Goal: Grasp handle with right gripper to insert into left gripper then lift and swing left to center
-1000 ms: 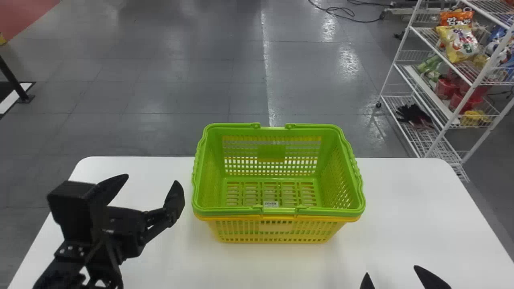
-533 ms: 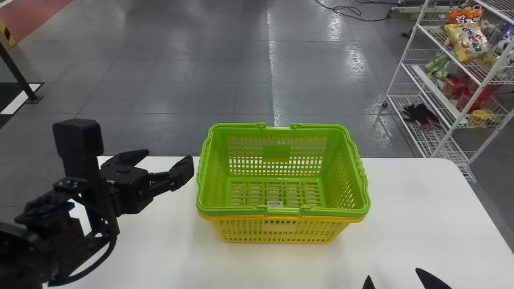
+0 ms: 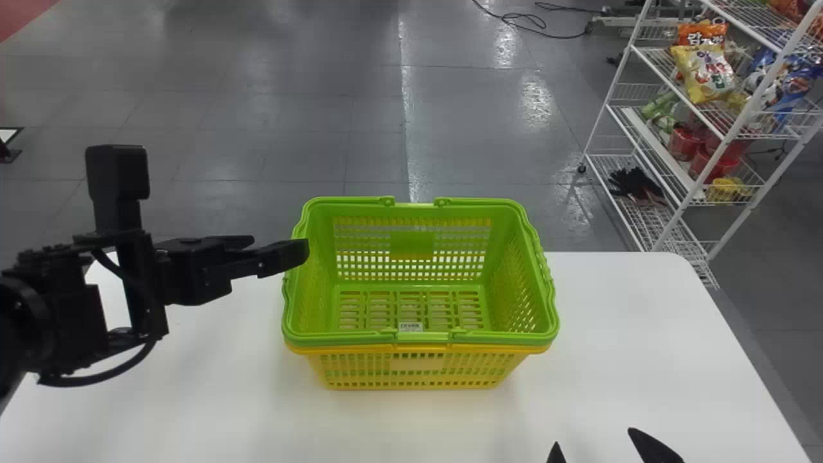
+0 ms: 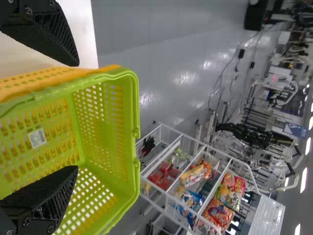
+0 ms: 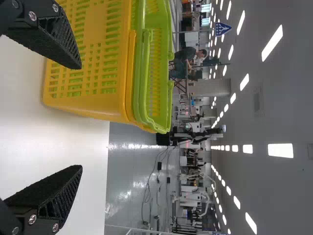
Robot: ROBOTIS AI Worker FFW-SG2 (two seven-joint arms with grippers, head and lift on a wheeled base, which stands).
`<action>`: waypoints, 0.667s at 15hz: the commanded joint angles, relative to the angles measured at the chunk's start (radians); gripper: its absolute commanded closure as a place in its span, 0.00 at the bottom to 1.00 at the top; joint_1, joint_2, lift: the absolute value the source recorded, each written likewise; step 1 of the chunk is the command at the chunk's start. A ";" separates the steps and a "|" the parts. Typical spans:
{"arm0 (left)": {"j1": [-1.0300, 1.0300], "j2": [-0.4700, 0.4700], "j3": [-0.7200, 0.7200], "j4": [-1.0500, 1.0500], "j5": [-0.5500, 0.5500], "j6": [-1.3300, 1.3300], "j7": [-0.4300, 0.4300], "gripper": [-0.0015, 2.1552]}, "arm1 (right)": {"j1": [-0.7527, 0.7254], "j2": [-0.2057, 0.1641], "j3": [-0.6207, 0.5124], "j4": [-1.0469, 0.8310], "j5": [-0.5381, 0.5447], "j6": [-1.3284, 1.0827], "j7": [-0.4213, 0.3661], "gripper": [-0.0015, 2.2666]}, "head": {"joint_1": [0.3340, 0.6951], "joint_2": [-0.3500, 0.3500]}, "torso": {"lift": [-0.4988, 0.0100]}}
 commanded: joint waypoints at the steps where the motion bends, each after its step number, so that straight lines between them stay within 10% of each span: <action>1: -0.105 0.017 0.036 0.127 0.095 0.110 -0.026 0.02 | 0.004 0.000 -0.002 -0.002 0.002 0.003 0.000 0.03 | 1.00 0.40 | 0.80; 10: -0.261 0.054 0.023 0.442 0.150 0.199 -0.121 0.02 | 0.007 0.003 -0.009 0.000 0.002 -0.001 0.000 0.03 | 1.00 0.45 | 0.80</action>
